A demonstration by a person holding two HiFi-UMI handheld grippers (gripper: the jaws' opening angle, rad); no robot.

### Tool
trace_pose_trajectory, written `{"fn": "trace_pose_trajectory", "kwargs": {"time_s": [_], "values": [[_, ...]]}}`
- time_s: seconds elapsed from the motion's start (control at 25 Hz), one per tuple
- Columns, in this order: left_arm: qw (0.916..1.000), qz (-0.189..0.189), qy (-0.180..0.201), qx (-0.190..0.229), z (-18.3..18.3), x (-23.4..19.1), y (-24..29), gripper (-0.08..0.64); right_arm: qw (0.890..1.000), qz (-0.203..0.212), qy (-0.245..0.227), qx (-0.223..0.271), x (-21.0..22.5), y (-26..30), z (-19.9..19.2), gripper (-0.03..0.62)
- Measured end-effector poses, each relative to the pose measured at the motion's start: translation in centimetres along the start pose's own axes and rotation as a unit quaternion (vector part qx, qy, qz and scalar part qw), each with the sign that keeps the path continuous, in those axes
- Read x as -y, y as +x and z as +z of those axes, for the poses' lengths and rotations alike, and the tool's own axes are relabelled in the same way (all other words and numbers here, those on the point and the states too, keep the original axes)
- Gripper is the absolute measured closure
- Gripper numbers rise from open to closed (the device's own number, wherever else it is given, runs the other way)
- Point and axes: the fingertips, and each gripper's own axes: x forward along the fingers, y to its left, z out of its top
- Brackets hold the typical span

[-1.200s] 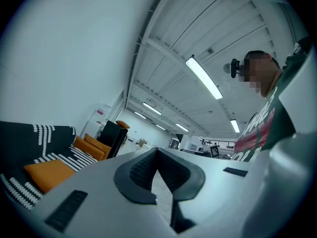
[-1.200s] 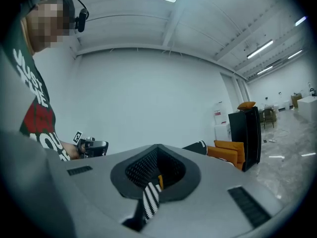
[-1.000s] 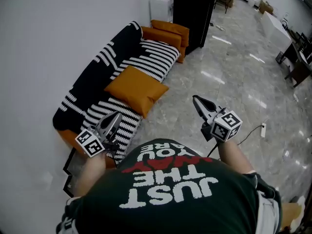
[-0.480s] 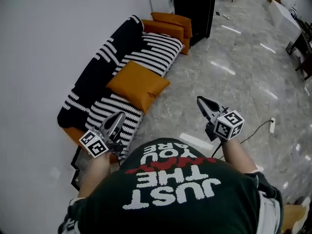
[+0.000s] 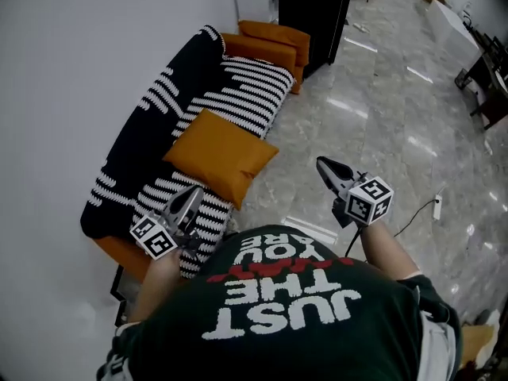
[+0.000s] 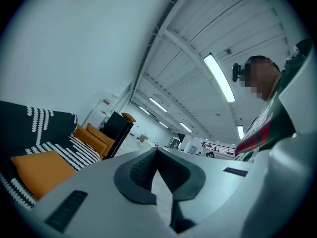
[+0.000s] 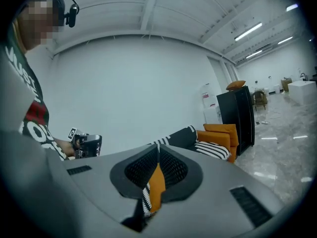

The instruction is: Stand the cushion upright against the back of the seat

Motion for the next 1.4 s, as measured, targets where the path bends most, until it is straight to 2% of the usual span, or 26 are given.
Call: {"fn": "trace_pose_trajectory", "kwargs": {"time_s": [0.16,0.28,0.32,0.36,0.4,0.52,0.64,0.8,0.96,1.12,1.28,1.4], "values": [[0.9992,-0.029,-0.020,-0.017,3.6,-8.9,1.9,0.549,0.999,-0.030,0.028,-0.016,0.3,8.2,1.8,0.566],[0.9978,-0.051,-0.015,-0.040,5.9,-12.6,3.1,0.549,0.999,-0.029,0.027,-0.034,-0.2,12.6,3.1,0.562],[0.9972,-0.057,-0.014,-0.046,6.4,-13.8,3.5,0.549,0.998,-0.030,0.031,-0.039,0.0,14.0,3.4,0.554],[0.9965,-0.061,-0.017,-0.053,6.7,-15.3,3.9,0.549,0.998,-0.032,0.039,-0.045,0.4,15.5,3.4,0.516],[0.9958,-0.065,-0.023,-0.060,6.8,-16.9,4.3,0.549,0.997,-0.035,0.050,-0.056,0.9,17.1,3.1,0.482],[0.9935,-0.065,-0.051,-0.078,5.8,-21.5,5.4,0.549,0.991,-0.038,0.089,-0.097,3.0,21.3,0.6,0.434],[0.9910,-0.059,-0.073,-0.095,3.7,-22.3,6.4,0.549,0.980,-0.037,0.148,-0.130,5.6,22.4,-3.1,0.398],[0.9875,-0.043,-0.094,-0.118,0.9,-20.3,7.6,0.549,0.959,-0.012,0.220,-0.177,8.5,23.0,-8.9,0.329],[0.9815,-0.005,-0.123,-0.146,-4.7,-21.4,8.7,0.549,0.929,0.019,0.280,-0.243,11.9,25.9,-19.3,0.264],[0.9724,0.007,-0.158,-0.172,-10.0,-22.9,9.3,0.549,0.900,0.029,0.325,-0.288,14.8,29.1,-29.5,0.230],[0.9654,-0.002,-0.172,-0.196,-15.4,-24.3,11.4,0.549,0.868,0.020,0.402,-0.292,19.0,31.6,-38.3,0.187],[0.9580,-0.013,-0.186,-0.218,-18.7,-25.1,11.6,0.549,0.845,0.021,0.461,-0.269,19.8,33.4,-43.0,0.146]]}}
